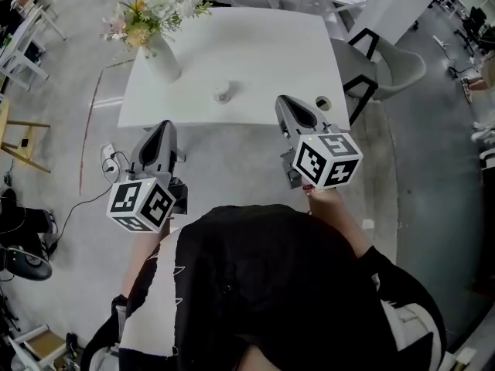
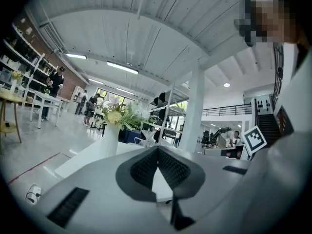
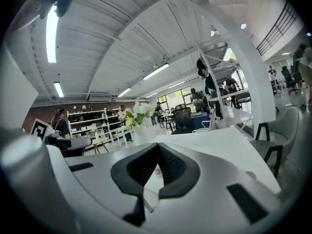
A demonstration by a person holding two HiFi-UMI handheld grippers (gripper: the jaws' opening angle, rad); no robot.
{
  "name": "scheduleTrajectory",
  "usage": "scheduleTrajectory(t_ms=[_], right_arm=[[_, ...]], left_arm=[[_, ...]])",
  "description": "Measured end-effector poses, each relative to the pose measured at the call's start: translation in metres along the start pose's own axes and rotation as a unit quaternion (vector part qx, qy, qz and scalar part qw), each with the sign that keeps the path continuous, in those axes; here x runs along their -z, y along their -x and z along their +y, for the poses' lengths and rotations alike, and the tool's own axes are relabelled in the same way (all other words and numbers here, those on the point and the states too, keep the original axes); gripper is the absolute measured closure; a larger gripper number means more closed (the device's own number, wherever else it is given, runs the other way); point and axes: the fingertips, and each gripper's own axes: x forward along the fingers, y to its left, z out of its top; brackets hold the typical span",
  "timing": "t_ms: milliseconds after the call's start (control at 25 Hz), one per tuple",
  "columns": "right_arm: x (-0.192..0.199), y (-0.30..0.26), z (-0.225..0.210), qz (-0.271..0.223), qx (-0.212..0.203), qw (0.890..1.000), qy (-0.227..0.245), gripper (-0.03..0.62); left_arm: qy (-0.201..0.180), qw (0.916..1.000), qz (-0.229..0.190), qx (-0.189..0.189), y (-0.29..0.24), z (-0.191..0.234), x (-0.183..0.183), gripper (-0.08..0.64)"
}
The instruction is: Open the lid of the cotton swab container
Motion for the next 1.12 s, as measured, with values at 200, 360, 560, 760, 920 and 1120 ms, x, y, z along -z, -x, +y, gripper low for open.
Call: scheduleTrajectory(t_ms=[200,360,560,760,920,1120], right_arm=[[0.016,-0.007,-0.029,0.018,0.010,1.000,-0.019,0.588],[0.036,-0.013,-0.048,0.035,0.021,0.998,-0.040,0.588],[0.062,-0.018,-0.068,0.054,0.042,0.996,-0.062,0.588],[0.076,-0.026,-0.084,0.068,0.064,0.993,-0.076,0.588],[0.085,-0.039,-0.099,0.079,0.079,0.990,-0.081,0.588],[0.108,-0.049,-0.110,0.104,0.095,0.985,-0.098,0.588]], left_arm=[[0.011,0.9999,0.012,0.002,-0.022,-0.002,0.018,0.551],[0.031,0.9988,0.039,-0.006,-0.038,0.010,0.042,0.551],[0.008,0.9957,0.092,-0.001,-0.060,0.021,0.080,0.549],[-0.002,0.9879,0.145,0.055,-0.088,0.015,0.112,0.459],[-0.010,0.9828,0.165,0.081,-0.117,0.017,0.130,0.386],[-0.018,0.9742,0.203,0.097,-0.140,0.026,0.157,0.302]])
